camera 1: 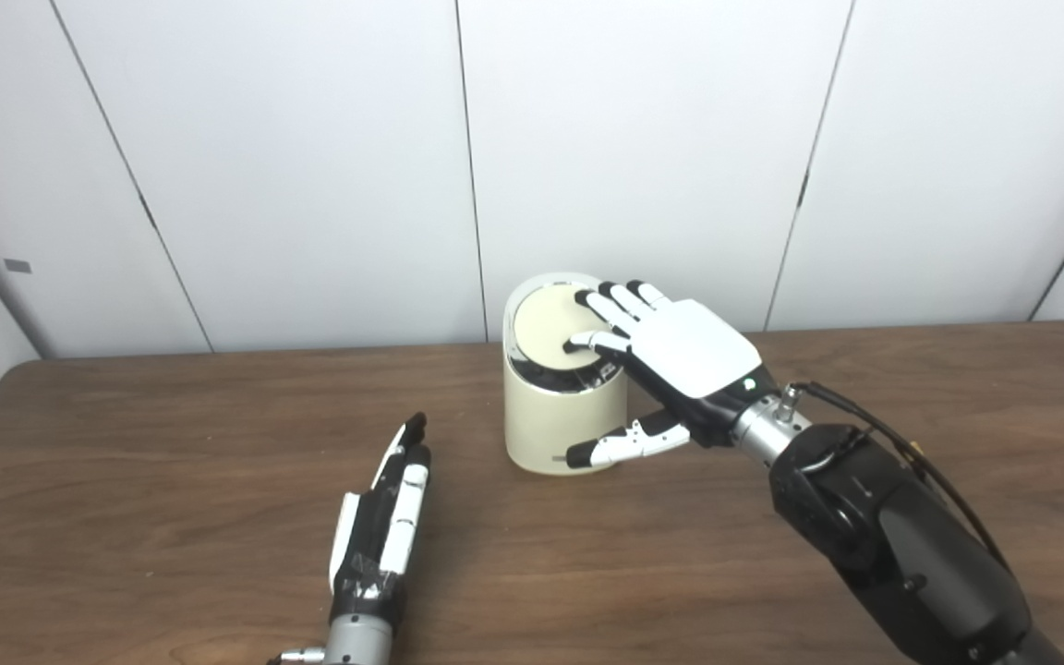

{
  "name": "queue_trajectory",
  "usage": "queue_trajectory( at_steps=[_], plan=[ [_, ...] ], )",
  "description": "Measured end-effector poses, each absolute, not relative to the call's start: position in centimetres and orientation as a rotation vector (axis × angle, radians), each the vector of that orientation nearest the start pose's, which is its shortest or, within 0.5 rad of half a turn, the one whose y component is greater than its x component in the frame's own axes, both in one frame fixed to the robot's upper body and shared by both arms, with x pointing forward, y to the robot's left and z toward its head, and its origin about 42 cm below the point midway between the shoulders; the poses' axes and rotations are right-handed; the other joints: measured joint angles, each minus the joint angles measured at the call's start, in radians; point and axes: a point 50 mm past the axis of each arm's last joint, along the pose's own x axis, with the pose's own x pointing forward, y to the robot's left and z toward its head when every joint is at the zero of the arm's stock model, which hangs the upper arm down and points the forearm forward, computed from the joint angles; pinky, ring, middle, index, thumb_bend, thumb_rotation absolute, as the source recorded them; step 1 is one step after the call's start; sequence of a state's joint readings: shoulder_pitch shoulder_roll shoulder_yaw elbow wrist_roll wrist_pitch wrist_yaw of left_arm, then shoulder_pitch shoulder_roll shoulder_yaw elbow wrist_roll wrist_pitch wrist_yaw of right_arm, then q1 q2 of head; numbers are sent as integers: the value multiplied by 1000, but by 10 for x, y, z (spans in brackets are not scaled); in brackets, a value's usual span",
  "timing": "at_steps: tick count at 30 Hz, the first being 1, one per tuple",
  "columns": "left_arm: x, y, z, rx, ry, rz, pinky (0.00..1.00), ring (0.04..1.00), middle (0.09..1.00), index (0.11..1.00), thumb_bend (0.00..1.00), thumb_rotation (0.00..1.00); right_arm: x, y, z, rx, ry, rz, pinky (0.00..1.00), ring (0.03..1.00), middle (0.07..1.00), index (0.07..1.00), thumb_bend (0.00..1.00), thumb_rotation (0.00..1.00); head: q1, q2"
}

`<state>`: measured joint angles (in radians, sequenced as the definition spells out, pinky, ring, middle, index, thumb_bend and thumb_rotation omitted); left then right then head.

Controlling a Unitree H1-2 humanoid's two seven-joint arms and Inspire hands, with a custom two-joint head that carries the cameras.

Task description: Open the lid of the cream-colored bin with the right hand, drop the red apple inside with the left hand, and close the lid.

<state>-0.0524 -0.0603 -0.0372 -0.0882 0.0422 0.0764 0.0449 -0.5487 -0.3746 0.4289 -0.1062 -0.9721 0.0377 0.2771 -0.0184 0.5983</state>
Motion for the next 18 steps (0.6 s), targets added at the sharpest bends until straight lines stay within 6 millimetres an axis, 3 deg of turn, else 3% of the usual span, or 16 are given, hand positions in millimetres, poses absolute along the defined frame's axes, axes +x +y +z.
queue_trajectory(
  at_steps=[5,15,18],
  plan=[
    [300,178,130,-17,-64,-4,999,997,993,991,541,900,388,-169,252,-1382,-503,378,1000,1000,1000,992,640,1000,-1,0],
    [299,181,132,-14,-59,-2,1000,998,993,991,551,898,374,-188,302,-1254,-530,216,1000,1000,1000,992,612,1000,3,-3],
    [299,182,132,-14,-54,2,1000,992,986,986,546,894,367,-196,308,-1233,-532,172,1000,1000,1000,982,597,1000,5,-3]
  ],
)
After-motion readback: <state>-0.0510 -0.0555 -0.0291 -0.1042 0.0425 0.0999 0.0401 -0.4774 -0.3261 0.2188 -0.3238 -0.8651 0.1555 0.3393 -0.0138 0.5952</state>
